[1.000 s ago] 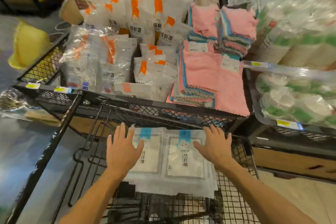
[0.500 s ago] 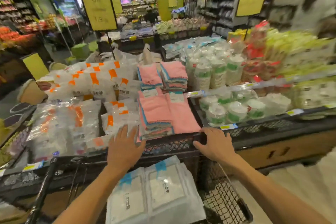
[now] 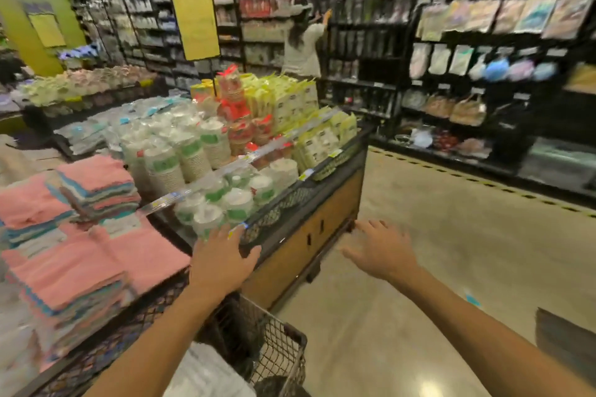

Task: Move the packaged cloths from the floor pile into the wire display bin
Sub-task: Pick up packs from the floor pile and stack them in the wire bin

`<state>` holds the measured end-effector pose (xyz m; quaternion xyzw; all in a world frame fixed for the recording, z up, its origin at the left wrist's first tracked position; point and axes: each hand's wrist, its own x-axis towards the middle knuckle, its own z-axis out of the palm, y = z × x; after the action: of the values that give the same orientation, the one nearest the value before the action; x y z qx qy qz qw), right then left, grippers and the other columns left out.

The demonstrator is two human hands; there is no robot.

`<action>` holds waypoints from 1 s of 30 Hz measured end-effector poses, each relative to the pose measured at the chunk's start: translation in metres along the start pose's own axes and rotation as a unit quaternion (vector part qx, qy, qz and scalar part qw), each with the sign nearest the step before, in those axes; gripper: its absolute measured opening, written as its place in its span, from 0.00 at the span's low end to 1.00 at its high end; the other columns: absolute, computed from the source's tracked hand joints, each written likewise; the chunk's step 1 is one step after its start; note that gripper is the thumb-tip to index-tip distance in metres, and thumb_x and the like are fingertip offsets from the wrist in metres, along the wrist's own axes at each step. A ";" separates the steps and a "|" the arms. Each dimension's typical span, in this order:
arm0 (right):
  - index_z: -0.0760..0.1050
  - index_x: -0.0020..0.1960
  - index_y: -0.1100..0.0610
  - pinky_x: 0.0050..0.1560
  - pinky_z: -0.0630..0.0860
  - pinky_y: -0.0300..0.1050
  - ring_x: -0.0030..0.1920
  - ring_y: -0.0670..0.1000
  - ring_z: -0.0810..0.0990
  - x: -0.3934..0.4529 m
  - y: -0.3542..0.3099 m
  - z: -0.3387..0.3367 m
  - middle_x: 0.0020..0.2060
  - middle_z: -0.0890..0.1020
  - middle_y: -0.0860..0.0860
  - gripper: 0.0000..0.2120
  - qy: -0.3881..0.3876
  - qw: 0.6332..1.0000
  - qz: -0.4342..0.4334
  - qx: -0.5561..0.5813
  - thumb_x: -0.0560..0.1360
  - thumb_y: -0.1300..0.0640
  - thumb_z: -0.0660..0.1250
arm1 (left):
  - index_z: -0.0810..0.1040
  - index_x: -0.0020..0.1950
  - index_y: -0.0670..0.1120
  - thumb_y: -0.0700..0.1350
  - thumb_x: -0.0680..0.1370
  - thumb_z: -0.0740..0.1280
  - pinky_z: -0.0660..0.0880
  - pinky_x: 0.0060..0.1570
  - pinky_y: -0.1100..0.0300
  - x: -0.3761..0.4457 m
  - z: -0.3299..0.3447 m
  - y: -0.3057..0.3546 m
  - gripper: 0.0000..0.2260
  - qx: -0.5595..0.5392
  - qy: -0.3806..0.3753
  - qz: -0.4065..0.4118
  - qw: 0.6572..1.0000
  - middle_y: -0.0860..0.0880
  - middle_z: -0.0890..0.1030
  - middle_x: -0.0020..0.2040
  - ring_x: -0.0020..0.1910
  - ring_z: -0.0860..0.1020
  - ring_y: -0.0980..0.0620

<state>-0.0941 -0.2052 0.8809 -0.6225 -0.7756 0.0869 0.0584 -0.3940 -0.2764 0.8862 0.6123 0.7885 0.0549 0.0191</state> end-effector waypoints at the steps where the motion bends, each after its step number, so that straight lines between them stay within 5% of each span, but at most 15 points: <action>1: 0.62 0.80 0.46 0.76 0.61 0.63 0.77 0.56 0.66 -0.005 0.021 -0.005 0.77 0.69 0.49 0.37 0.012 1.000 0.016 -0.005 0.77 0.28 0.57 | 0.60 0.82 0.55 0.69 0.80 0.52 0.59 0.77 0.43 0.008 0.002 0.021 0.33 0.001 -0.005 0.022 1.000 0.48 0.64 0.80 0.79 0.61 0.46; 14: 0.61 0.80 0.46 0.78 0.56 0.68 0.79 0.53 0.62 -0.025 0.304 -0.049 0.79 0.66 0.47 0.36 0.039 0.977 0.207 0.016 0.78 0.29 0.58 | 0.55 0.83 0.56 0.67 0.81 0.53 0.52 0.80 0.46 0.091 0.059 0.332 0.32 -0.022 -0.037 0.188 0.981 0.50 0.56 0.84 0.82 0.54 0.50; 30: 0.62 0.80 0.46 0.77 0.58 0.67 0.78 0.53 0.64 0.037 0.490 -0.033 0.78 0.67 0.46 0.38 0.027 0.916 0.400 0.032 0.76 0.28 0.59 | 0.60 0.82 0.53 0.66 0.81 0.55 0.59 0.77 0.45 0.249 0.164 0.537 0.32 0.001 -0.105 0.321 0.941 0.49 0.65 0.80 0.79 0.62 0.48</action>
<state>0.3730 -0.0644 0.8108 -0.8805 -0.4572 0.1105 0.0595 0.0777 0.1058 0.7912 0.8351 0.5438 -0.0072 0.0827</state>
